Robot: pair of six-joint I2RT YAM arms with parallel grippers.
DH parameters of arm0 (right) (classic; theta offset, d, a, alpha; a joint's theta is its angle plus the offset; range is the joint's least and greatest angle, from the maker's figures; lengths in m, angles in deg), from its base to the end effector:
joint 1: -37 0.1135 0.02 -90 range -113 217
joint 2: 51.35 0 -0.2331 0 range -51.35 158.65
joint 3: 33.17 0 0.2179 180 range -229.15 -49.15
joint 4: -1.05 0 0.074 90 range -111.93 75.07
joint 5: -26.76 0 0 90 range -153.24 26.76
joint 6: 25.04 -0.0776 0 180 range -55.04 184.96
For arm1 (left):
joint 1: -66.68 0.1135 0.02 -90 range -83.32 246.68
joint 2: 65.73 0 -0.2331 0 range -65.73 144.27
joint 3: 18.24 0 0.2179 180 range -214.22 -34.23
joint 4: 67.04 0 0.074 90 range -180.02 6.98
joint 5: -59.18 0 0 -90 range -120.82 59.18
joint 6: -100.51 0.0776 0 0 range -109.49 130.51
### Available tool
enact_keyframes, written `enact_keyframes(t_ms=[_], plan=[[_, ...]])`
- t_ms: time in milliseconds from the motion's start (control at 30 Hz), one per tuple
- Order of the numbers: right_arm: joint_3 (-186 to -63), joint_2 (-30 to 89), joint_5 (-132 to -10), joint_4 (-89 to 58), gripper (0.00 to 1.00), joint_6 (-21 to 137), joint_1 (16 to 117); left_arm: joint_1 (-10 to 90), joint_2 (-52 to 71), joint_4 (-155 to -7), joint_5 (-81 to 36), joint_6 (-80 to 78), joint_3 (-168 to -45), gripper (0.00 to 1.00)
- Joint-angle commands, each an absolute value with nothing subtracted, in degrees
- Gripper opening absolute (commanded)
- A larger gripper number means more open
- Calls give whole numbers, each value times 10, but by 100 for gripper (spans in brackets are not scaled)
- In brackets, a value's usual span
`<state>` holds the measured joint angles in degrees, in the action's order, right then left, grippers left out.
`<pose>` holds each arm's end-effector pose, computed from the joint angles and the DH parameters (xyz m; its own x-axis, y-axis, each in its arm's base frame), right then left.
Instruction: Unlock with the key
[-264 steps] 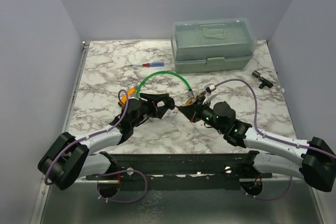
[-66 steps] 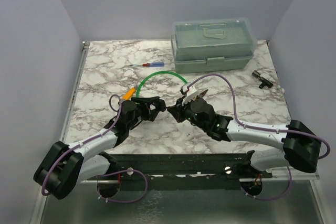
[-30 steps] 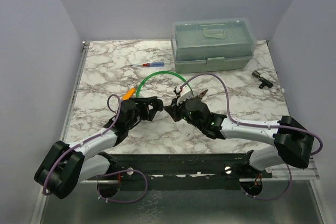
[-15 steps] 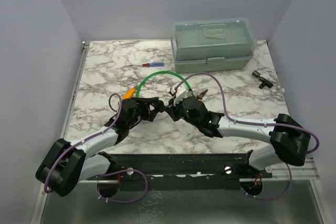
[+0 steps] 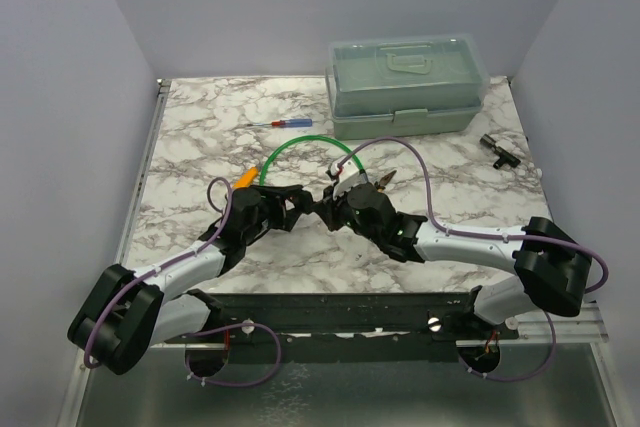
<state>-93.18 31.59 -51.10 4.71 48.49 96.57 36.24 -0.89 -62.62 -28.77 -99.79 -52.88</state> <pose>0.1830 0.2793 0.2105 -0.3708 -0.0840 -0.9249 -0.6646 0.7197 0.2011 0.2104 -0.1269 0.1490 -0.3708 -0.8692 0.3270 -0.5370 -0.0866 -0.8391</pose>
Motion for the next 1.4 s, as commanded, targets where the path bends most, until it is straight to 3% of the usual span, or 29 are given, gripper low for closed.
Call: enact_keyframes(t_ms=[0, 567, 1367], plan=[[-932, 321, -506, 65, 0, 464, 970, 349, -23, -574, -220, -989, -567, 0], [-910, 280, -495, 38, 0, 484, 970, 349, -57, -606, -254, -994, -555, 0], [-925, 329, -499, 74, 0, 479, 970, 349, -43, -609, -212, -981, -580, 0]])
